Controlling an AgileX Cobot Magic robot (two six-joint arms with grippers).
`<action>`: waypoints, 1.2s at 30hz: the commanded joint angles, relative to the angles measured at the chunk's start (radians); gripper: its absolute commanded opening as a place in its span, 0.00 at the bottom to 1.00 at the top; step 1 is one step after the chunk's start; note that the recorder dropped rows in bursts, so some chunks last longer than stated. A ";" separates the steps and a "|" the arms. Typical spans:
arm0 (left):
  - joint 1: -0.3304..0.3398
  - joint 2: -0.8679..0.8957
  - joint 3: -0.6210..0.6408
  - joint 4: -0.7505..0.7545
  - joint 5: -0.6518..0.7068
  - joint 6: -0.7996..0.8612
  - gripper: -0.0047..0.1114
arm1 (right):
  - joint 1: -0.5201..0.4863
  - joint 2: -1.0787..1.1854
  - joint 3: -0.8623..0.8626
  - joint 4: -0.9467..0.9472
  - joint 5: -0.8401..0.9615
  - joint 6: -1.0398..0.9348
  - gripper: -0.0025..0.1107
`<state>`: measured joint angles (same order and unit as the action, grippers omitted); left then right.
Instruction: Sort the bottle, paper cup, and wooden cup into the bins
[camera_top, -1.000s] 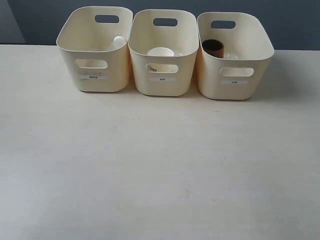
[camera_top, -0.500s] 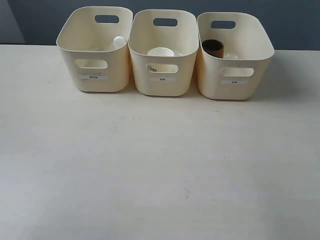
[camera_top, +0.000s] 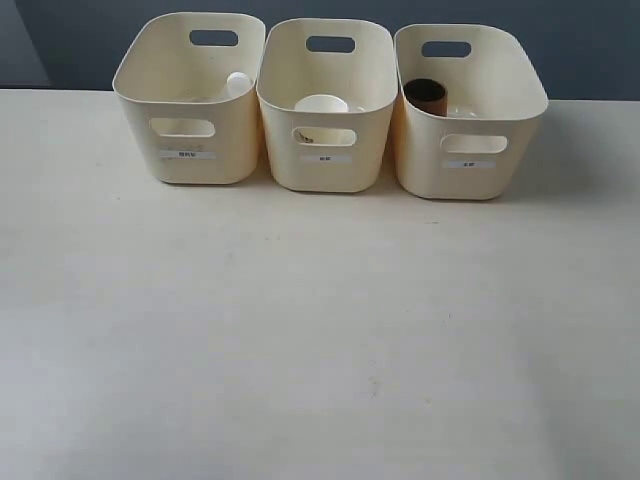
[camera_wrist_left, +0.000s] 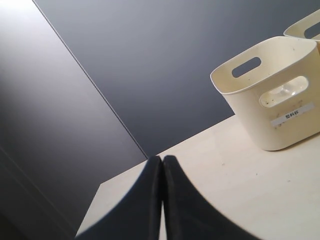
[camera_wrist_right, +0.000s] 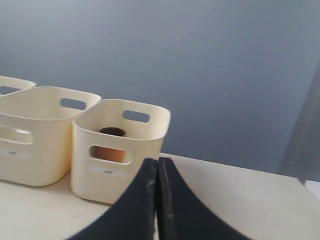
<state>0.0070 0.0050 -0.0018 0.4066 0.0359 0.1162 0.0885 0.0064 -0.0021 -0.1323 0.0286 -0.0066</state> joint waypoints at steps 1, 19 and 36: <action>0.000 -0.005 0.002 -0.009 -0.006 -0.002 0.04 | -0.125 -0.006 0.002 0.005 -0.029 -0.016 0.02; 0.000 -0.005 0.002 -0.009 -0.006 -0.002 0.04 | -0.204 -0.006 0.002 0.051 -0.003 0.017 0.02; 0.000 -0.005 0.002 -0.009 -0.006 -0.002 0.04 | -0.128 -0.006 0.002 0.055 -0.014 0.059 0.02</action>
<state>0.0070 0.0050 -0.0018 0.4066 0.0359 0.1162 -0.0432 0.0046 -0.0021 -0.0804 0.0257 0.0529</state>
